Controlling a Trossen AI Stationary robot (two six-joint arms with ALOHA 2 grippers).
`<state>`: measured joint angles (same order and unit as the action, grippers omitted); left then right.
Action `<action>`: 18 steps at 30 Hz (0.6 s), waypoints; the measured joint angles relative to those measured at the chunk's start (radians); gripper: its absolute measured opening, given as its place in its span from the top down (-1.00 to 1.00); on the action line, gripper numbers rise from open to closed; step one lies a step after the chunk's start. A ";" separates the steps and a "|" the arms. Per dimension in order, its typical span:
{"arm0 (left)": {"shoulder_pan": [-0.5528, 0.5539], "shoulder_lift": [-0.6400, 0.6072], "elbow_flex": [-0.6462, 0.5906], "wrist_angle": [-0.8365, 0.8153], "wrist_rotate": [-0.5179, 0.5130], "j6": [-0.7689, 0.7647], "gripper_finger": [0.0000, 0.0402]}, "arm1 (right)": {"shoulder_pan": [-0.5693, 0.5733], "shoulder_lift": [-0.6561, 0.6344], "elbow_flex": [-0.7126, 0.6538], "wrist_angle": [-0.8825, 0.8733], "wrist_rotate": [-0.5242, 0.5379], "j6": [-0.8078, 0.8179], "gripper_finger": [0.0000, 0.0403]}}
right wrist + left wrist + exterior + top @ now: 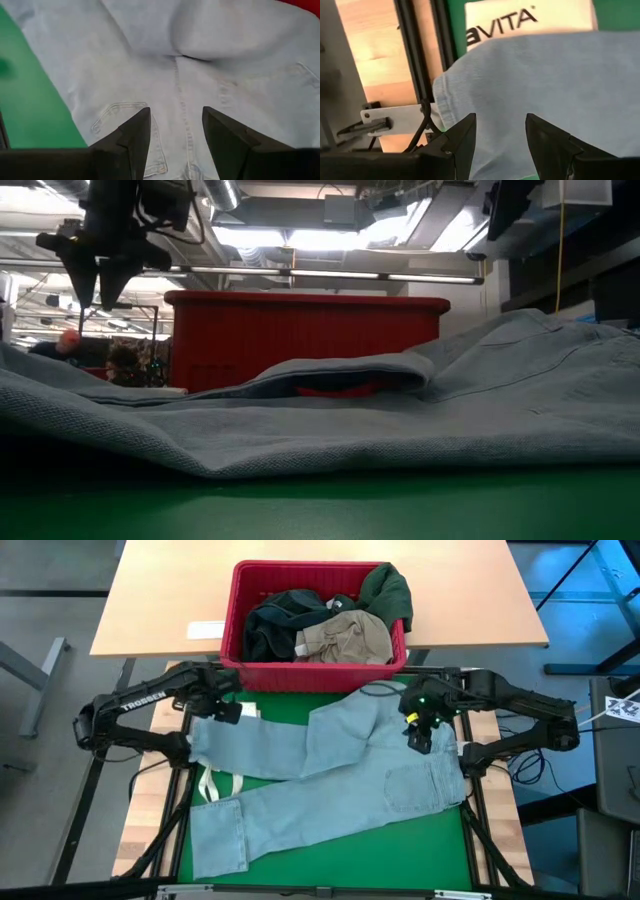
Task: Fold Laundry from Bin
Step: Fold the light blue jeans
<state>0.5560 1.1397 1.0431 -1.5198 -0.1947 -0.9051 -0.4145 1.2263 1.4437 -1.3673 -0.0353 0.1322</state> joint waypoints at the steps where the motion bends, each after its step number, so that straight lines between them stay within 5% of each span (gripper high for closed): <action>1: 0.016 0.000 0.000 0.000 0.000 0.000 0.18 | 0.012 0.000 0.000 0.009 0.000 0.000 0.11; 18: 0.123 0.000 -0.218 0.032 0.100 -0.002 0.18 | 0.138 0.000 0.000 0.043 0.005 -0.005 0.11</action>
<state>0.6788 1.1397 0.8247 -1.4877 -0.0946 -0.9066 -0.2763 1.2263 1.4437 -1.3243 -0.0303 0.1268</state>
